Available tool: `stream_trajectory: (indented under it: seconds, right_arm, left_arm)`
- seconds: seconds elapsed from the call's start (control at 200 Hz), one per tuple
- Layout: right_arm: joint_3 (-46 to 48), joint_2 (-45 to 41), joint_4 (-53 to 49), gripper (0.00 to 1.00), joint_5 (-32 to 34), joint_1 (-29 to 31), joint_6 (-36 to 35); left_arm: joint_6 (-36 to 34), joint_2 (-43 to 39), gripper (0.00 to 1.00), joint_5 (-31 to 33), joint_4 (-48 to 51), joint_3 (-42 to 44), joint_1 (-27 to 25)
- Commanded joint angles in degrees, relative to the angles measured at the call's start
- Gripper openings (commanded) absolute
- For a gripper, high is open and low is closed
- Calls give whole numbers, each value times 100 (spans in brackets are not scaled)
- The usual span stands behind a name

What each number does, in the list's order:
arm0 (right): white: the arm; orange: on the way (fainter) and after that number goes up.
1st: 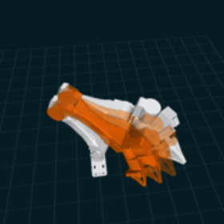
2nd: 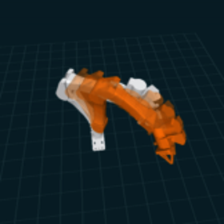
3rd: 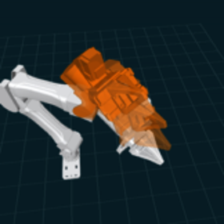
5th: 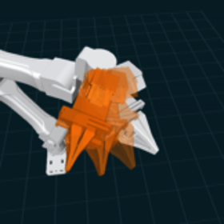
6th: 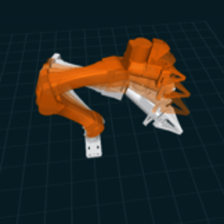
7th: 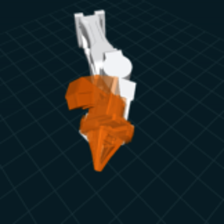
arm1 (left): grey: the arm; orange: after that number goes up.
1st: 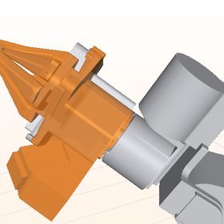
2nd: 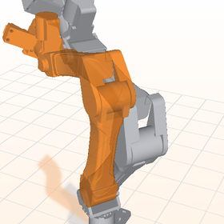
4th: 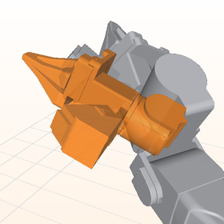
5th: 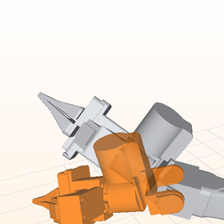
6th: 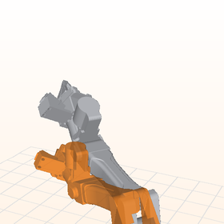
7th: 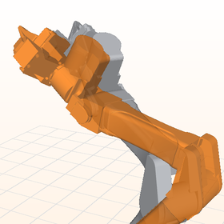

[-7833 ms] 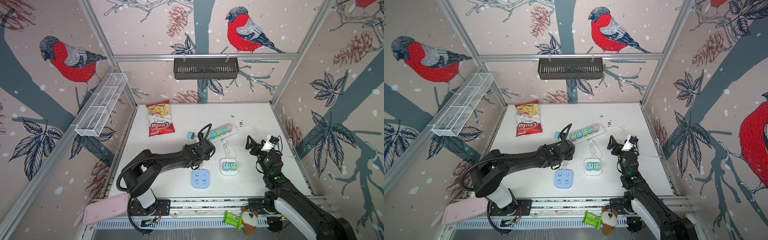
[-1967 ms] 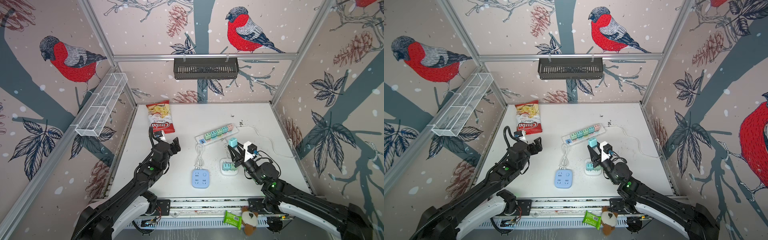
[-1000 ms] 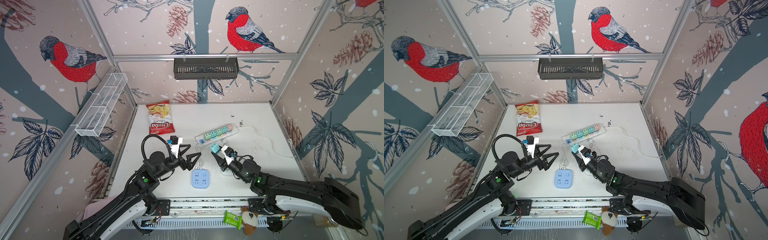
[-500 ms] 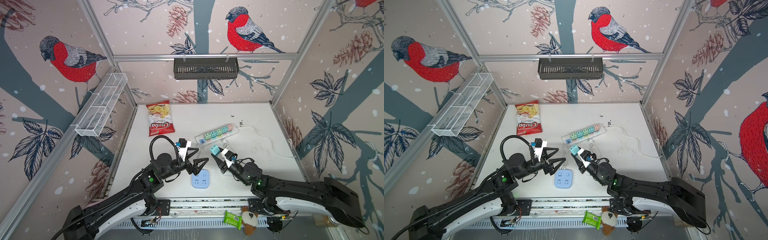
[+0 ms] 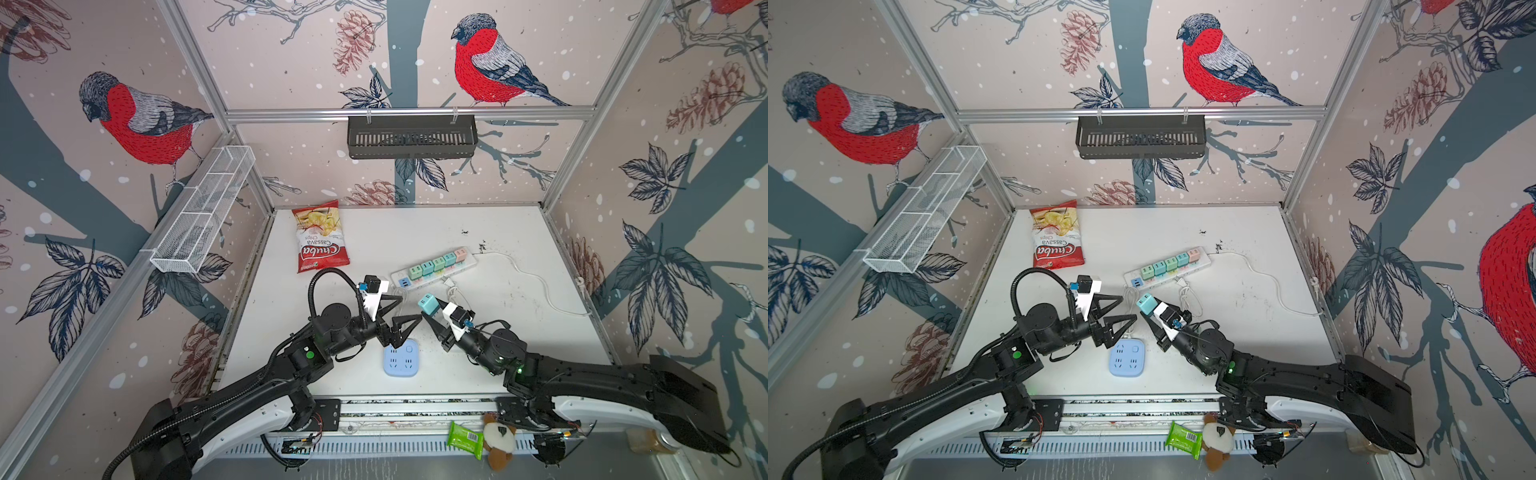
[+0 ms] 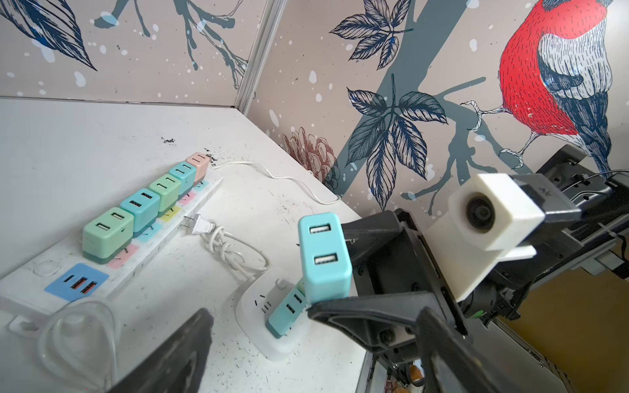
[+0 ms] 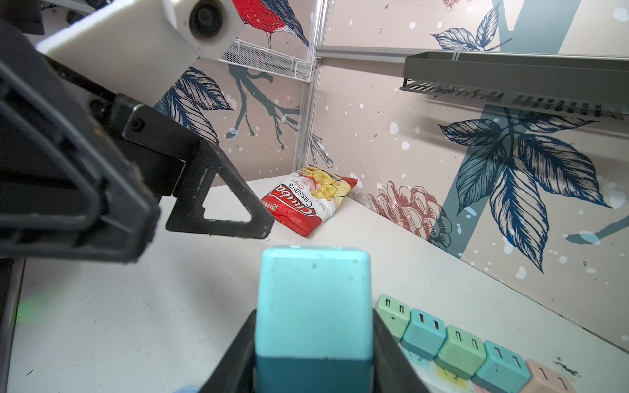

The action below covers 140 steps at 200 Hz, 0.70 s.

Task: Insert the plug
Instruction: 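Close the left gripper on the teal adapter held by the right gripper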

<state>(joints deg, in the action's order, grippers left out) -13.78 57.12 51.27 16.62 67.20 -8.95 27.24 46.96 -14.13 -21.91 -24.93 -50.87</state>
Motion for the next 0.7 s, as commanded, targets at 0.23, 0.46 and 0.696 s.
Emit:
stream_trajectory:
  seconds: [0.23, 0.46, 0.696]
  right_arm:
    - [-80, 85, 227, 3, 133, 136, -116]
    - [-90, 83, 189, 3, 153, 179, -148]
    - [-107, 97, 139, 3, 121, 232, -184]
  left_arm:
    - [71, 731, 80, -160, -529, -369, -133]
    - [94, 1083, 67, -178, -604, -496, -171]
    - [72, 1210, 55, -112, -617, -575, -182]
